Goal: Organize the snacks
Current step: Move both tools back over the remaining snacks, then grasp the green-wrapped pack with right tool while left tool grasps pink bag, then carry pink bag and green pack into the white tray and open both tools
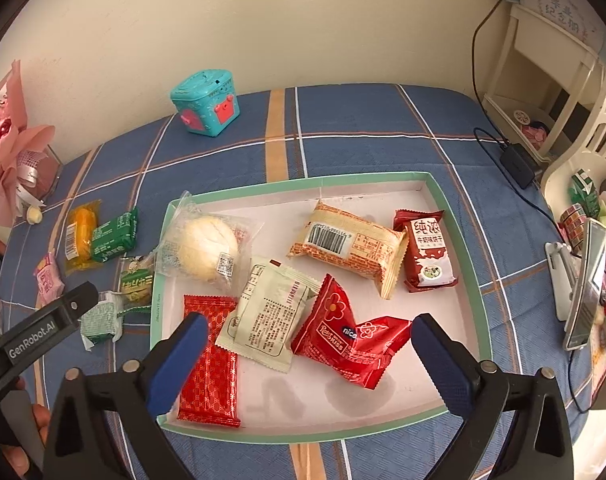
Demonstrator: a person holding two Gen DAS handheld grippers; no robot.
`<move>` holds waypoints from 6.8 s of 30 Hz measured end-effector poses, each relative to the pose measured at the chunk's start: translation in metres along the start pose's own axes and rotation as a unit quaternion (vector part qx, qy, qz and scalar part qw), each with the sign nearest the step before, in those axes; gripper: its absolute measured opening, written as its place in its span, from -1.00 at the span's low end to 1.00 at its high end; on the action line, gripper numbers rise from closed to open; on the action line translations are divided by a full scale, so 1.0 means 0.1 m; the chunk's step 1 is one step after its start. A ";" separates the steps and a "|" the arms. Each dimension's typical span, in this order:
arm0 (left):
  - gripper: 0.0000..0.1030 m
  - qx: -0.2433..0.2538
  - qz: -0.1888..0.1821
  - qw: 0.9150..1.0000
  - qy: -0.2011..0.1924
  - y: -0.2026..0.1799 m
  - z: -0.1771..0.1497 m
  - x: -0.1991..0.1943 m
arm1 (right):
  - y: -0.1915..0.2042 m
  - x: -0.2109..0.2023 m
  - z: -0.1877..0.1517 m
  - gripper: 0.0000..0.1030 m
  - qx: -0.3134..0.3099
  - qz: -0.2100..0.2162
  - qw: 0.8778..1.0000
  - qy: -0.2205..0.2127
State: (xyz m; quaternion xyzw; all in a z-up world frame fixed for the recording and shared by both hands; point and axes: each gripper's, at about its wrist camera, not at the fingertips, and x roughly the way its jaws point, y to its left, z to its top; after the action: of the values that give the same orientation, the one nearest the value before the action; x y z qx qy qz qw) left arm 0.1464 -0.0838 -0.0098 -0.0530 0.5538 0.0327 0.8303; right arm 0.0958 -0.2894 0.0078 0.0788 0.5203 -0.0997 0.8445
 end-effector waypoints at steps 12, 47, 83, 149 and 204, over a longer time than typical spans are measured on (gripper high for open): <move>0.83 -0.013 -0.012 1.000 0.020 0.12 0.03 0.15 | 0.15 0.09 -0.03 1.00 -0.004 0.012 1.000 -0.016; 0.83 -0.109 0.025 0.993 -0.041 1.45 0.46 0.11 | 1.01 0.21 0.13 1.00 -0.045 0.094 0.993 -0.053; 0.64 -0.133 0.021 0.991 0.013 1.82 0.74 0.89 | 2.26 0.83 -0.09 0.58 -0.145 0.108 0.982 0.054; -0.29 0.037 -0.060 0.994 -0.083 0.15 0.33 -0.44 | -0.05 0.08 0.41 0.02 0.101 0.088 0.991 -0.022; -0.27 0.174 -0.054 0.983 0.025 -0.98 -0.23 0.16 | -0.30 0.43 0.38 0.02 0.096 0.066 0.993 0.030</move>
State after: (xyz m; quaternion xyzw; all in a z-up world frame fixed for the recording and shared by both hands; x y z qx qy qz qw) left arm 0.1430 -0.1840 -0.0284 0.0614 0.5676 -0.1104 0.8136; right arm 0.1395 -0.3313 -0.0143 0.1966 0.5268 -0.0904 0.8220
